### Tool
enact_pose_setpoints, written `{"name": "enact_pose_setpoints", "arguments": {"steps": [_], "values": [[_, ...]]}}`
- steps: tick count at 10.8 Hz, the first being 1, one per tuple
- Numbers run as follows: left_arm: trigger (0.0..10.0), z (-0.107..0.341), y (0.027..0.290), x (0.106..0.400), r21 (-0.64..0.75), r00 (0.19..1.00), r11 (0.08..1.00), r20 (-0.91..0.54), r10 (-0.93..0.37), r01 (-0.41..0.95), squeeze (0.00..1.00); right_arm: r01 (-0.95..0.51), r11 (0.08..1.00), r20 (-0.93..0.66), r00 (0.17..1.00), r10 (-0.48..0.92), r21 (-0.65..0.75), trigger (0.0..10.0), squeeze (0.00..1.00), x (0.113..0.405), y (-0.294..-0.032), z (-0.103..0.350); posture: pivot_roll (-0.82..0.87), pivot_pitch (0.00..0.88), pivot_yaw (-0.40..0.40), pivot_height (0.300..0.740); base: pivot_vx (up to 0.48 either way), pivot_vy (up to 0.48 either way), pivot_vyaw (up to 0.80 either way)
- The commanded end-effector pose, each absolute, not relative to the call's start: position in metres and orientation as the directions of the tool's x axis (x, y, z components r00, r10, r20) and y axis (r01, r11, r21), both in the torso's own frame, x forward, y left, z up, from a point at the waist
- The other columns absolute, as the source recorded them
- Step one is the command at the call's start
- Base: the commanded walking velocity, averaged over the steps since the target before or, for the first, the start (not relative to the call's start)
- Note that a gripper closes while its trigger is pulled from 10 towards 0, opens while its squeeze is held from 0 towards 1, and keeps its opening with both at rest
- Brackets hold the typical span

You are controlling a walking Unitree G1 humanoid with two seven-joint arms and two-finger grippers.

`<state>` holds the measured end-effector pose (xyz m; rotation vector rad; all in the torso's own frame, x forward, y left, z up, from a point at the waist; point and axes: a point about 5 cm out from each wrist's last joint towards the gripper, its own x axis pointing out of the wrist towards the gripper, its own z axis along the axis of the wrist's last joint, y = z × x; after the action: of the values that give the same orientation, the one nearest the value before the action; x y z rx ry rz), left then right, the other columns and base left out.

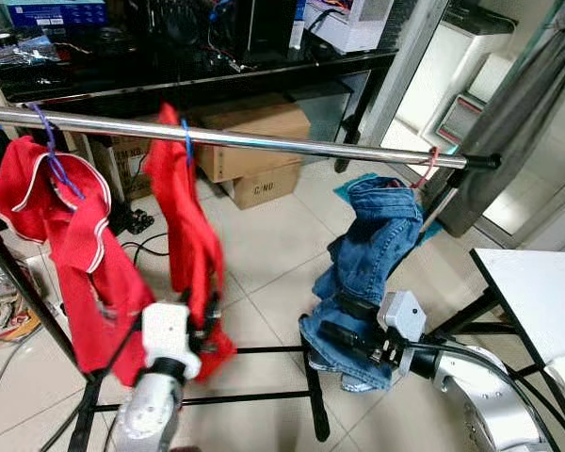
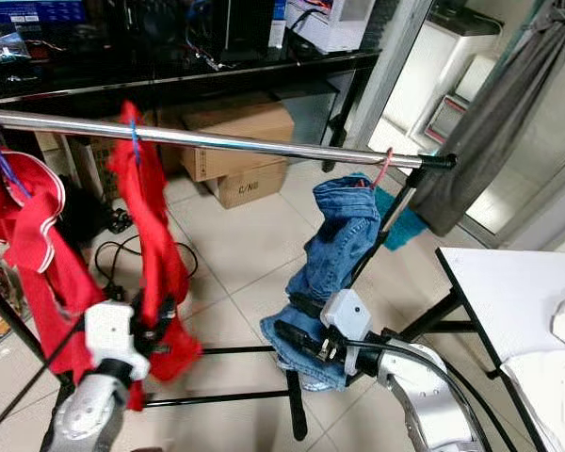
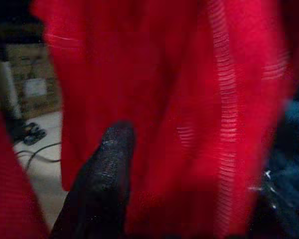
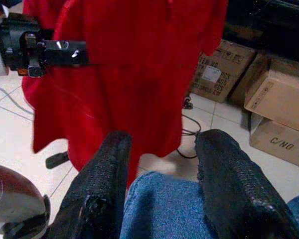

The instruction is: Hang hanger

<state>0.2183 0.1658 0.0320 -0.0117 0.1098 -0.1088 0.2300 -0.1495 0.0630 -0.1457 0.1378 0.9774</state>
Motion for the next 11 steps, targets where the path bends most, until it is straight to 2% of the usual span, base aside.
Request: {"name": "enact_pose_setpoints", "arguments": {"steps": [1, 4, 8, 11], "values": [[10.0, 0.024, 0.163, 0.212, -0.019, 0.981, 0.992, -0.153, -0.123, 0.122, 0.00, -0.820, 0.567, -0.180, 0.570, 0.802, -0.072, 10.0, 0.00, 0.231, -0.155, 0.064, 0.20, 0.000, -0.152, 0.740, 0.000, 0.000, 0.00], [10.0, -0.004, 0.169, 0.198, 0.020, 0.944, 0.983, -0.285, -0.168, 0.181, 0.00, -0.825, 0.561, -0.178, 0.562, 0.808, -0.063, 10.0, 0.00, 0.232, -0.150, 0.062, 0.21, 0.000, -0.153, 0.740, 0.000, 0.000, 0.00], [10.0, -0.042, 0.169, 0.172, 0.077, 0.856, 0.947, -0.455, -0.245, 0.312, 0.00, -0.798, 0.603, -0.228, 0.587, 0.777, 0.001, 10.0, 0.00, 0.231, -0.159, 0.043, 0.21, 0.000, -0.162, 0.740, 0.000, 0.000, 0.00], [10.0, -0.063, 0.177, 0.163, 0.068, 0.810, 0.962, -0.557, -0.184, 0.266, 0.00, -0.694, 0.717, -0.295, 0.673, 0.678, 0.063, 10.0, 0.00, 0.231, -0.171, 0.014, 0.18, 0.000, -0.150, 0.740, 0.000, 0.000, 0.00]]}}
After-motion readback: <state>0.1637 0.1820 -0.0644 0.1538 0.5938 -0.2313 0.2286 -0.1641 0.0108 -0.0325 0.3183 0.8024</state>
